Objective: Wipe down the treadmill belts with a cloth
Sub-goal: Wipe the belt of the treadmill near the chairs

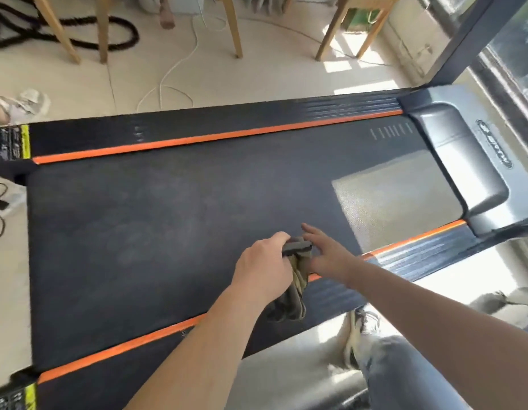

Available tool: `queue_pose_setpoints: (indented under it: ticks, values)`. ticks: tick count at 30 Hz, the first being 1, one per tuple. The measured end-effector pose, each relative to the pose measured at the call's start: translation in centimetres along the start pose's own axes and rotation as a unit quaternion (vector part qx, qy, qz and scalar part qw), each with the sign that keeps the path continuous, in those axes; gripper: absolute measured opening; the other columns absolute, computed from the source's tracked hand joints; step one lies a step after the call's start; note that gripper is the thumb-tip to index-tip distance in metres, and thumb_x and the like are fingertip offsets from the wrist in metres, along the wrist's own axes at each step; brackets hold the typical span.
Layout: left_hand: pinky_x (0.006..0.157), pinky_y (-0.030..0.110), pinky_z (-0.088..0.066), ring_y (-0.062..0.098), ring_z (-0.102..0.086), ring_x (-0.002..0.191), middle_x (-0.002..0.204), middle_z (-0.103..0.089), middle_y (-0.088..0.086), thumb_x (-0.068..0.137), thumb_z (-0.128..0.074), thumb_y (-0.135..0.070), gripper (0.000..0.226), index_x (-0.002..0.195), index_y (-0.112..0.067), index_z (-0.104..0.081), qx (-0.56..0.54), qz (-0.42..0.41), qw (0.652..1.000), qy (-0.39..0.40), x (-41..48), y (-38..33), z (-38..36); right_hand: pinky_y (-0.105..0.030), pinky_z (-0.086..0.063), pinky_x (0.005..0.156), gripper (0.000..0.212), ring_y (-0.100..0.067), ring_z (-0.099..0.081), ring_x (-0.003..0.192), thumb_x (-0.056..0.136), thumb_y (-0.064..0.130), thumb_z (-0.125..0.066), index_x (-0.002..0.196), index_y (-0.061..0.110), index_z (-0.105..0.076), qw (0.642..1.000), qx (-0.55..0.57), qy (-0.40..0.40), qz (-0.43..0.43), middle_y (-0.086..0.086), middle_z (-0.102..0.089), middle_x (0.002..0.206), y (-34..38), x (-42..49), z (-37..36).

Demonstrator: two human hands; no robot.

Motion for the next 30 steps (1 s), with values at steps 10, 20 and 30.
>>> queue_pose_setpoints:
  ticks: [10,20,30]
  values:
    - [0.078,0.038,-0.048,0.024,-0.058,0.093,0.106,-0.063,-0.002,0.101,-0.051,-0.029,0.026,0.127,-0.031,-0.048,-0.062,0.038,0.995,-0.061,15.2,6.5,-15.1,-0.028,-0.051,0.056,0.050,-0.016,-0.065,0.066,0.068,0.027,-0.073,0.114,0.006,-0.066,0.990,0.101,0.028,-0.090,-0.015,-0.067,0.088,-16.2,16.1,2.2]
    - [0.094,0.034,-0.043,0.029,-0.054,0.120,0.127,-0.058,0.001,0.096,-0.063,-0.038,0.033,0.127,-0.028,-0.056,-0.115,0.075,0.971,-0.196,26.9,0.6,-27.2,-0.029,-0.050,0.077,0.042,-0.019,-0.066,0.093,0.080,0.054,-0.078,0.110,0.028,-0.065,0.979,-0.118,-0.166,0.013,0.005,-0.069,0.097,-26.3,23.6,14.4]
    - [0.090,0.048,-0.051,0.036,-0.044,0.117,0.126,-0.030,0.009,0.090,-0.062,-0.049,0.065,0.145,-0.028,-0.035,0.211,0.184,0.957,-0.073,32.6,-7.1,-35.3,-0.033,-0.053,0.086,0.033,-0.022,-0.063,0.103,0.093,0.049,-0.063,0.120,0.031,-0.067,0.962,-0.253,-0.091,0.043,0.001,-0.063,0.113,-34.3,24.7,27.0]
Point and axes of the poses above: each hand's wrist, its own x-axis towards the middle knuckle, its own z-axis out of the back of the hand, y = z × x, the point moved 5 cm from there along x, towards the middle knuckle
